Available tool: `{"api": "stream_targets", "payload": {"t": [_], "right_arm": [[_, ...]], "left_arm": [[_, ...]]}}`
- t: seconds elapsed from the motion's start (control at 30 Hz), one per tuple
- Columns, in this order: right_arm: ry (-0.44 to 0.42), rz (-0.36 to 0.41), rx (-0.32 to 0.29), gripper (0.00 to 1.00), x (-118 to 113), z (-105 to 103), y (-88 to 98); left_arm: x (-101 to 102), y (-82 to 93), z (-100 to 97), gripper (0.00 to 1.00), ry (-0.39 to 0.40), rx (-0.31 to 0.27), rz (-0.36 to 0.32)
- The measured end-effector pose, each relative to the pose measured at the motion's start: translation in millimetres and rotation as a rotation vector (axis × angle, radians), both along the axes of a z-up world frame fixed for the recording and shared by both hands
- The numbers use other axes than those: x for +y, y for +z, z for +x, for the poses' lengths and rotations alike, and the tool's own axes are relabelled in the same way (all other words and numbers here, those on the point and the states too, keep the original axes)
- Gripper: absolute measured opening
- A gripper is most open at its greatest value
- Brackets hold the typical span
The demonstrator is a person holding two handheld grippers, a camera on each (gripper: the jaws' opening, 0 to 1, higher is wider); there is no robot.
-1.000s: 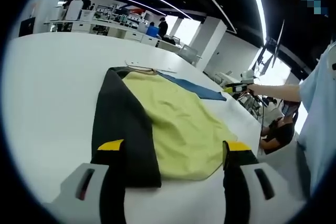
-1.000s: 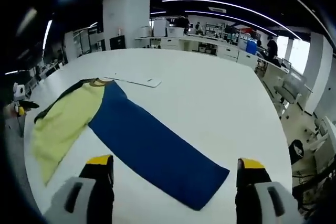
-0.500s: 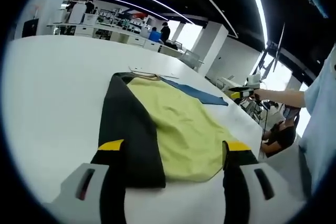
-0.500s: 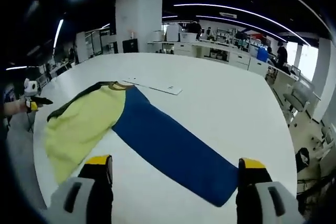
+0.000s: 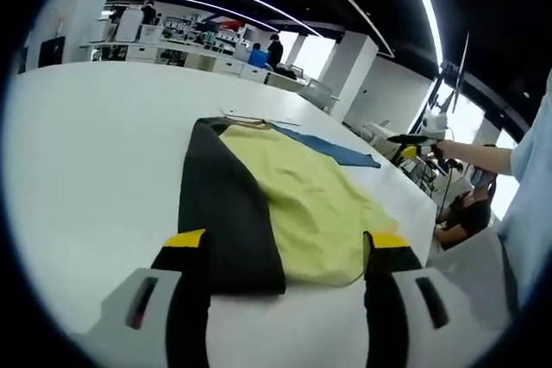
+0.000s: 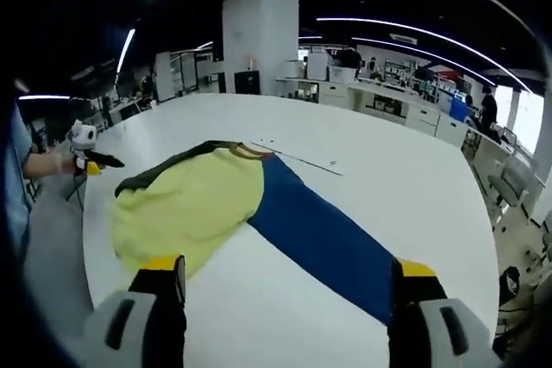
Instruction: Fold the garment on the visible template until the final outline fits inside the template.
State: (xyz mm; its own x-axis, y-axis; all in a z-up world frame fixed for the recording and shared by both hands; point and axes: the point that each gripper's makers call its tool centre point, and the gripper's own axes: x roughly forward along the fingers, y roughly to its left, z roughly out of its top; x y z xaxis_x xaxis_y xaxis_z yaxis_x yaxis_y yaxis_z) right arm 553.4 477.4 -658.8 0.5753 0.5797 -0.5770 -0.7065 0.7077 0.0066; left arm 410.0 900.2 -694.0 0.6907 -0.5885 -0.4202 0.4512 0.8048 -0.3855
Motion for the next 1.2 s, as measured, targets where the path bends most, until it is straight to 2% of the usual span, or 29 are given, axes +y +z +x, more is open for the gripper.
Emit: {"api": "stream_targets", "payload": {"t": [0.2,0.37,0.63,0.8,0.9,1.0,1.03,1.1,1.2], "right_arm": [[0.069,0.025,-0.005,0.99,35.9,-23.7,10.4],[0.140,0.076,-0.023,0.98,77.9,-51.4,26.5],[0.216,0.119,-0.017,0.97,120.0,-83.4,34.9],[0.261,0.127,-0.007,0.97,138.1,-103.3,33.0],[0.273,0.128,0.001,0.96,143.8,-112.2,29.5],[0.276,0.140,0.000,0.96,146.8,-117.0,28.5],[0.273,0.147,0.003,0.95,147.4,-117.7,28.8],[0.266,0.157,0.003,0.95,147.1,-118.5,28.4],[0.257,0.158,0.007,0.95,144.4,-119.2,27.3]], "left_arm": [[7.2,-4.5,-9.3,0.68,0.014,0.004,0.008],[13.0,-9.2,-17.3,0.68,0.031,0.015,0.000],[20.8,-12.2,-24.2,0.68,0.039,0.023,0.014],[25.8,-16.9,-27.3,0.68,0.044,0.036,0.031],[28.1,-23.5,-30.1,0.67,0.039,0.047,0.069],[31.9,-28.5,-30.0,0.61,0.061,0.050,0.068],[32.8,-29.6,-29.8,0.58,0.071,0.054,0.060],[31.3,-32.7,-29.1,0.59,0.107,0.084,0.002],[30.9,-41.0,-29.2,0.59,0.125,0.127,-0.026]]}}
